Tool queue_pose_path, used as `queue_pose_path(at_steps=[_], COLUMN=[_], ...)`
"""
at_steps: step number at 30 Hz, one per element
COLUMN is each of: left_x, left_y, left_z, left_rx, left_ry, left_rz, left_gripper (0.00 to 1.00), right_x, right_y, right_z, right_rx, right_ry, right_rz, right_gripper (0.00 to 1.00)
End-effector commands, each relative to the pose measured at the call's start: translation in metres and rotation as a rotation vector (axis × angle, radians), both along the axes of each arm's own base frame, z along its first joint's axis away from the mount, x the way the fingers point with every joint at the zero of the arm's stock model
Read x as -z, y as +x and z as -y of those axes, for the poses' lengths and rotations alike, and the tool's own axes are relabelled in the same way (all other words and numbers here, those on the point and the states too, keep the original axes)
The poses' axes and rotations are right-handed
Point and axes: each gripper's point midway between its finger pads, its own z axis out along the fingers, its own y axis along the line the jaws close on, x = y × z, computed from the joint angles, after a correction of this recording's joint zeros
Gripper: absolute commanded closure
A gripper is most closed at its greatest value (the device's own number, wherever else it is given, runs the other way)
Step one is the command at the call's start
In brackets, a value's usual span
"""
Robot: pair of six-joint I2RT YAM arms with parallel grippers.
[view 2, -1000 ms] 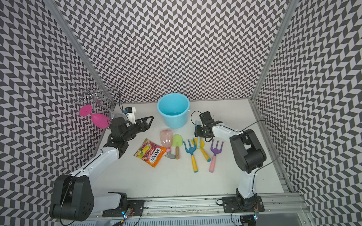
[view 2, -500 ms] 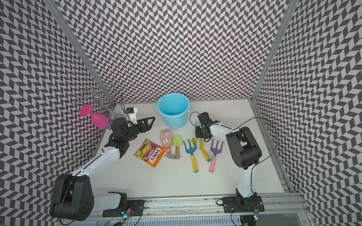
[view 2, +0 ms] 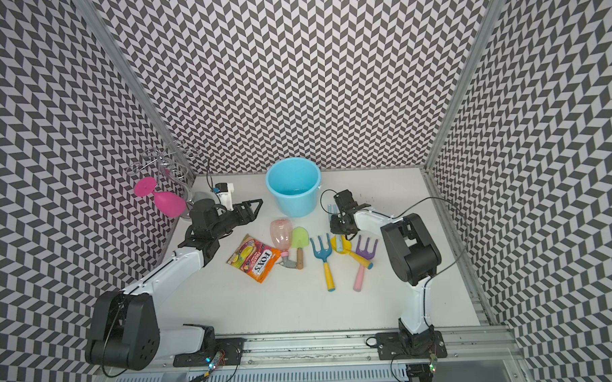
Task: Organize the gardening tools
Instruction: Pick up the gardening tool from the center of the board.
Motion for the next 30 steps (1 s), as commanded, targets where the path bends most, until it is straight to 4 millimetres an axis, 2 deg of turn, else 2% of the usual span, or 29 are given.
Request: queue_pose_path(at_steps=[1,4,10,13,16,20,23,26,30], left_x=[-0.009,-0.012,-0.016,-0.016,-0.011,-0.008,-0.010,-0.008,-0.005], left_y=[-0.002,-0.002,-0.005,-0.008,-0.011,-0.012,-0.013,-0.014,-0.017], left_z=[0.005,0.005,0.000,-0.001,-0.001,0.001,0.002,0.001,0.000], left_rx=[0.011,0.010,-0.026,-0.038,-0.041,-0.033,-0.030,-0.032,-0.037], left_ry=[-0.005,-0.006,-0.010,-0.001,0.009,0.007,0.010,0.018,0.023], left_rz=[0.018,0.021,0.005,0.003,-0.004,-0.011,-0.006,-0.012,-0.017], left_gripper=[0.26,0.26,0.27,0.26,0.24,0.22,0.22,0.22,0.22], right_x=[-0.037,-0.059,-0.116,-0.153,-0.201,-0.270,-0.309,-0.338,-0.353], right_y=[0.009,0.010,0.010,0.015,0.022,0.030,0.039,0.053,0.076], right_z=[0.003,0.006,0.024,0.036,0.039,0.022,0.000,-0.028,-0.062], right_rx=[0.012,0.020,0.071,0.103,0.117,0.080,0.054,0.003,-0.044], right_ry=[0.006,0.027,0.058,0.070,0.097,0.195,0.228,0.267,0.308], right_rz=[0.095,0.135,0.260,0.346,0.465,0.643,0.768,0.839,0.901], right_gripper=[0.88,0.88,0.88,0.89,0.89,0.89,0.89,0.89,0.89])
